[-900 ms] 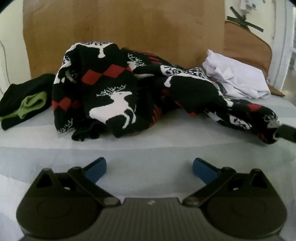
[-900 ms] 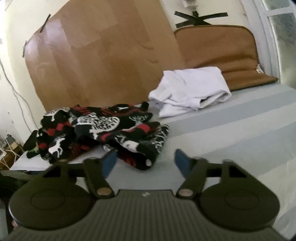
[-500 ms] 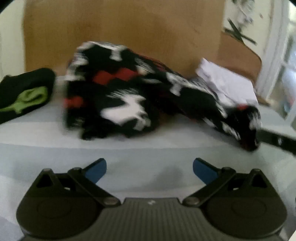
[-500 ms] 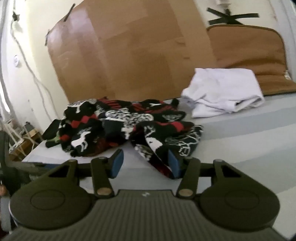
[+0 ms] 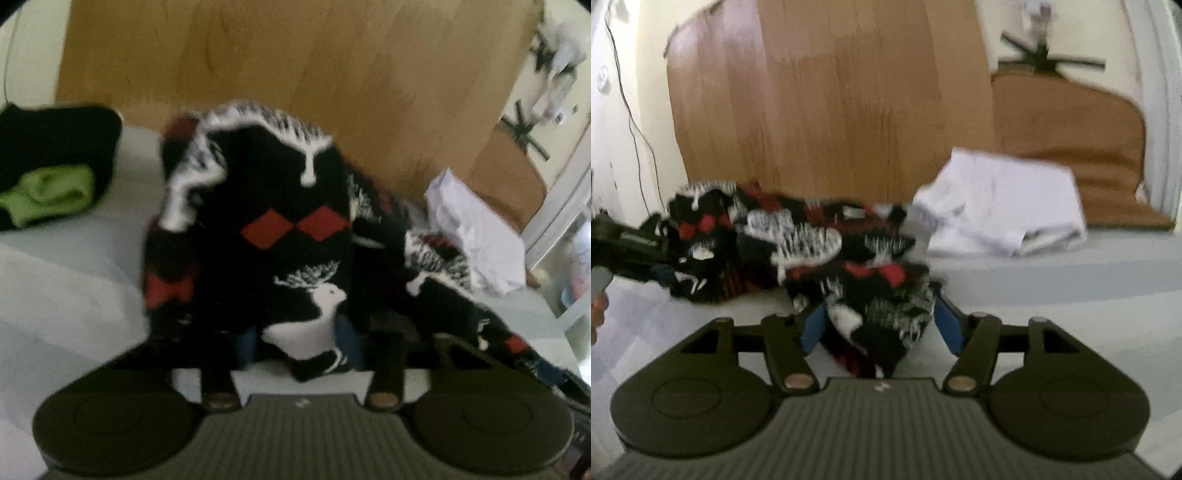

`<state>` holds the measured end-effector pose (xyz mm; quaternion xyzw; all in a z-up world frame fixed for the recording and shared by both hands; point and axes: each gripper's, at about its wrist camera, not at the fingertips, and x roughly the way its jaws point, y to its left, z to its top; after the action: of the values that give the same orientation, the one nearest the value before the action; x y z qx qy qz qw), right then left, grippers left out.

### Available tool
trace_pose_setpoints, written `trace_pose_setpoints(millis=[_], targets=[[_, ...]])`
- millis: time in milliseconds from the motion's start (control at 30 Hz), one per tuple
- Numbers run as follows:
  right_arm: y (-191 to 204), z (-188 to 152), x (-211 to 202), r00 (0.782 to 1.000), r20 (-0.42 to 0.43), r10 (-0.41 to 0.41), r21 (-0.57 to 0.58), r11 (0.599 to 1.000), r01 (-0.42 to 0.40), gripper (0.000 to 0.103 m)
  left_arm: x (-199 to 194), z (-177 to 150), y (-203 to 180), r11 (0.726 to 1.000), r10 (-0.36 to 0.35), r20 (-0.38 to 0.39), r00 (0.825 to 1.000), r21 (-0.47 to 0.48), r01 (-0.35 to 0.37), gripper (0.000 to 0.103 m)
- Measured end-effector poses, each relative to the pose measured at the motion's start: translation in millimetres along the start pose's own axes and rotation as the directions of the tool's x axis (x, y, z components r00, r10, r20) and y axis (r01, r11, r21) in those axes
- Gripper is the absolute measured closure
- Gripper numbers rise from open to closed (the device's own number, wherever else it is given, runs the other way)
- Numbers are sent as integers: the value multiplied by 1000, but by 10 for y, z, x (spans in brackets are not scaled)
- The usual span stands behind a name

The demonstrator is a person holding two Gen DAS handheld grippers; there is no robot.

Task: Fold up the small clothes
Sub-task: 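Reach both grippers to the black reindeer sweater and grasp its edge, then lift the sweater high with both grippers to shake it open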

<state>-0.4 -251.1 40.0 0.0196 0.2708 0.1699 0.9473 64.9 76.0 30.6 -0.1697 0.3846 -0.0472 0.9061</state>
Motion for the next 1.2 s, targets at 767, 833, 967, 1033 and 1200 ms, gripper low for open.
trace_pose_setpoints(millis=[767,833,967,1033,1200], targets=[[-994,-74,-1223,1000,-19,-1,104,995,3,61,-2130,-849,367,968,-173,156,972,208,139,50],[-1042,-32,-1301,997,32,68,153,986,-73,61,-2064,-670,342,969,-147,184,972,226,104,28],[-1161,148,-1321,974,164,156,248,949,-193,56,-1603,-164,372,967,-137,164,977,237,96,5],[-1085,327,-1099,975,148,166,239,951,-199,56,-1218,93,358,964,-150,93,984,234,125,1],[-663,551,-472,974,8,227,23,974,-227,50,-306,322,318,949,-144,-109,984,266,168,0]])
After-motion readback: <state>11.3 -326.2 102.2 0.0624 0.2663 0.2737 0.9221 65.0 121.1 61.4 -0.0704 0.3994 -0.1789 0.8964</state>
